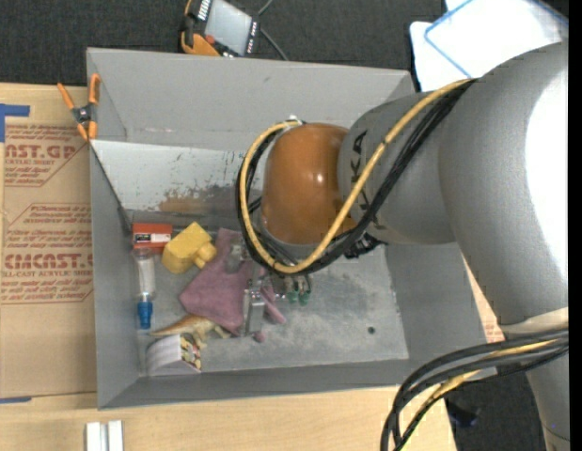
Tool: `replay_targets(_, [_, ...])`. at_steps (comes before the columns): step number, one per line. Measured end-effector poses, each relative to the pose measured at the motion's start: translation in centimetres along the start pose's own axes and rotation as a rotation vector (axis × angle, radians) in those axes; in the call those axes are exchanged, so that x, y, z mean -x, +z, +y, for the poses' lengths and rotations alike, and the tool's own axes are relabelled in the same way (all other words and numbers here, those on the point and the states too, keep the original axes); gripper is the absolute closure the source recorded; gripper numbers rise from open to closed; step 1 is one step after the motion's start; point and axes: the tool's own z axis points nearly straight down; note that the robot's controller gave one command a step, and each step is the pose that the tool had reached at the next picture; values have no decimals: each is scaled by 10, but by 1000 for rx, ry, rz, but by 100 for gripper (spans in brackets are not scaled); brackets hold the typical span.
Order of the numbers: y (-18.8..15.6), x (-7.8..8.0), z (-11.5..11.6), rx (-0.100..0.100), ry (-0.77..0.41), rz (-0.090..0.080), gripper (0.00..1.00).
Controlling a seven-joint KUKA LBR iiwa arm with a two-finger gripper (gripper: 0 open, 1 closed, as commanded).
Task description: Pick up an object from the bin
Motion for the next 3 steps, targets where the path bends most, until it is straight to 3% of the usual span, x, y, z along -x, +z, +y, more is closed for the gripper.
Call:
replay_targets(1, [25,8,-7,2,-12,-16,100])
replay_targets(2, [25,8,-7,2,-12,-16,100])
replay_targets(3, [-27,18,-19,-1,-303,-19,100])
